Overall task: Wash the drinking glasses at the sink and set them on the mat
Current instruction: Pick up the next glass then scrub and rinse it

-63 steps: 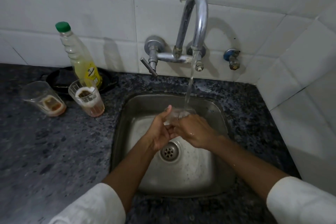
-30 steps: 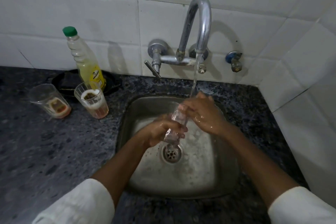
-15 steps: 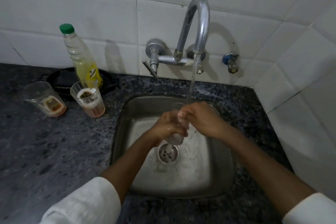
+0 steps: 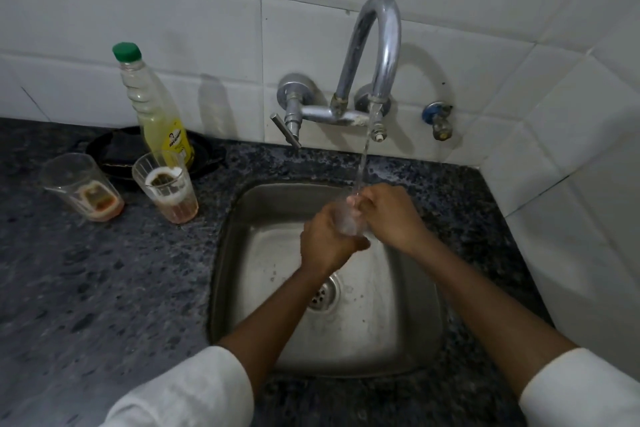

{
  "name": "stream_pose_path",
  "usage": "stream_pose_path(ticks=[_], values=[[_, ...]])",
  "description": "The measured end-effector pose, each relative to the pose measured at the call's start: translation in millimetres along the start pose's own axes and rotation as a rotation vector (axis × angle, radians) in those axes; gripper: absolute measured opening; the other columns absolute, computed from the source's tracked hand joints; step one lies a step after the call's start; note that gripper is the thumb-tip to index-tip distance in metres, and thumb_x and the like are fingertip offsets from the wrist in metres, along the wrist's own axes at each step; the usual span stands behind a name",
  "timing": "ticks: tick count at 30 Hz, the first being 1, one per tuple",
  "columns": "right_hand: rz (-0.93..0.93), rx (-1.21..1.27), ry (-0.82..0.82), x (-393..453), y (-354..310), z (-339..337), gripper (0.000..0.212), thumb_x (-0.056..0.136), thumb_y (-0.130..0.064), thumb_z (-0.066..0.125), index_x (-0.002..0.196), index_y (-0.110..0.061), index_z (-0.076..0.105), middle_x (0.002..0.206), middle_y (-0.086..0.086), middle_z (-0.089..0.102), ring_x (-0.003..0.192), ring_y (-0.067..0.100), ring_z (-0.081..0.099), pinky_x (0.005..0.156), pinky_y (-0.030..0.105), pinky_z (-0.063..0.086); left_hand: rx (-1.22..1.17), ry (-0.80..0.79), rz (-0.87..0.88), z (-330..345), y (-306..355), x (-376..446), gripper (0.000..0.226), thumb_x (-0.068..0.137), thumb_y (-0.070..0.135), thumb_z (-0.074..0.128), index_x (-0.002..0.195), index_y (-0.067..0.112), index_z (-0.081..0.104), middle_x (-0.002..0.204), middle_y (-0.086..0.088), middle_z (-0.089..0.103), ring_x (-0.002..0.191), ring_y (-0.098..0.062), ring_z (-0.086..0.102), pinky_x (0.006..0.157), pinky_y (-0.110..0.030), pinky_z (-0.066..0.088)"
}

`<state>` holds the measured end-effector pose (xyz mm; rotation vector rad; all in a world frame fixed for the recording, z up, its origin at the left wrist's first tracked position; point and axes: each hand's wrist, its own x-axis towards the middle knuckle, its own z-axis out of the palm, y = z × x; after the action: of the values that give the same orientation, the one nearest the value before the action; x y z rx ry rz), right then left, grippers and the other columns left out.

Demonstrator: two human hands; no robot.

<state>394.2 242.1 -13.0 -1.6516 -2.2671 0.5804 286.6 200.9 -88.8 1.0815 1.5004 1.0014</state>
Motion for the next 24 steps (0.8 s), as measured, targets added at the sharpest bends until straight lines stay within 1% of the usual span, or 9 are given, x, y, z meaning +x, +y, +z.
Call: stream_pose_path(ticks=[3, 6, 7, 10, 12, 15, 18, 22, 24], values=[[-0.085, 0.076, 0.025, -2.8, 2.6, -9.7, 0.032, 0.097, -0.019, 0.053, 0.070, -0.009, 0.068, 0.068, 0.005, 0.068, 0.062, 0.015, 0.062, 0.064, 0.030, 0.045, -0.166, -0.253, 0.003, -10.9, -0.6, 2.8, 0.070, 0.060, 0.010, 0.089, 0.120, 0.024, 0.056, 0.111, -0.005, 0.069, 0.096, -0.027, 0.069, 0.073, -0.049, 0.060], [-0.293, 0.201, -0.048, -8.5, 5.7, -22.6, 0.030, 0.096, -0.024, 0.055, 0.074, -0.012, 0.070, 0.068, -0.006, 0.068, 0.062, 0.007, 0.065, 0.062, 0.023, 0.049, -0.375, -0.684, -0.127, -37.8, -0.1, 12.9, 0.053, 0.071, -0.002, 0.072, 0.121, 0.014, 0.061, 0.111, -0.008, 0.069, 0.103, -0.030, 0.066, 0.076, -0.045, 0.059], [-0.289, 0.170, -0.055, -8.0, 6.0, -21.7, 0.029, 0.097, -0.023, 0.055, 0.073, -0.014, 0.069, 0.068, -0.006, 0.067, 0.061, 0.007, 0.065, 0.063, 0.024, 0.050, -0.372, -0.688, -0.145, -36.8, 0.1, 13.7, 0.047, 0.071, -0.003, 0.070, 0.115, 0.011, 0.063, 0.103, -0.009, 0.069, 0.095, -0.028, 0.066, 0.074, -0.041, 0.057], [-0.121, -0.047, -0.022, 1.1, 5.1, -8.2, 0.036, 0.098, -0.022, 0.051, 0.064, -0.014, 0.061, 0.066, 0.003, 0.065, 0.059, 0.017, 0.060, 0.061, 0.030, 0.046, -0.101, -0.219, -0.077, -11.0, 2.5, 6.9, 0.051, 0.061, 0.006, 0.084, 0.105, 0.017, 0.061, 0.084, -0.003, 0.068, 0.069, -0.019, 0.066, 0.064, -0.037, 0.057], [-0.069, 0.002, 0.027, 3.1, 4.7, -2.6, 0.038, 0.098, -0.021, 0.050, 0.065, -0.009, 0.064, 0.069, 0.007, 0.068, 0.062, 0.022, 0.062, 0.064, 0.034, 0.048, -0.001, -0.011, -0.035, 0.2, -0.2, -0.3, 0.061, 0.056, 0.015, 0.089, 0.107, 0.025, 0.056, 0.094, 0.001, 0.068, 0.076, -0.019, 0.069, 0.067, -0.042, 0.061], [-0.184, 0.198, 0.002, -0.1, 6.6, -9.1, 0.032, 0.097, -0.025, 0.054, 0.069, -0.014, 0.067, 0.068, 0.002, 0.069, 0.063, 0.017, 0.065, 0.066, 0.031, 0.051, -0.231, -0.346, -0.081, -21.8, 3.7, -1.6, 0.068, 0.065, 0.005, 0.084, 0.123, 0.021, 0.052, 0.110, -0.007, 0.067, 0.089, -0.025, 0.070, 0.074, -0.047, 0.061], [-0.291, 0.261, -0.036, -2.1, 5.2, -12.2, 0.028, 0.096, -0.028, 0.054, 0.072, -0.021, 0.067, 0.065, -0.003, 0.068, 0.058, 0.012, 0.064, 0.061, 0.027, 0.050, -0.424, -0.672, -0.139, -43.9, 2.2, 8.5, 0.048, 0.069, 0.002, 0.069, 0.116, 0.011, 0.060, 0.099, -0.006, 0.071, 0.087, -0.022, 0.069, 0.075, -0.042, 0.056], [-0.122, -0.015, 0.014, 10.1, -0.5, -3.0, 0.038, 0.097, -0.022, 0.052, 0.059, -0.024, 0.052, 0.061, -0.004, 0.056, 0.060, 0.015, 0.053, 0.064, 0.027, 0.035, 0.037, -0.049, -0.006, -11.0, 4.4, 10.3, 0.057, 0.053, 0.019, 0.087, 0.104, 0.019, 0.061, 0.089, -0.002, 0.070, 0.069, -0.020, 0.067, 0.064, -0.040, 0.058], [-0.098, 0.001, 0.042, 12.7, -3.6, -3.8, 0.044, 0.097, -0.024, 0.053, 0.053, -0.027, 0.048, 0.054, -0.010, 0.051, 0.054, 0.009, 0.049, 0.060, 0.027, 0.034, -0.005, -0.010, 0.031, -5.5, 1.1, 7.1, 0.067, 0.055, 0.022, 0.090, 0.114, 0.025, 0.057, 0.100, -0.002, 0.071, 0.077, -0.023, 0.072, 0.064, -0.045, 0.061]])
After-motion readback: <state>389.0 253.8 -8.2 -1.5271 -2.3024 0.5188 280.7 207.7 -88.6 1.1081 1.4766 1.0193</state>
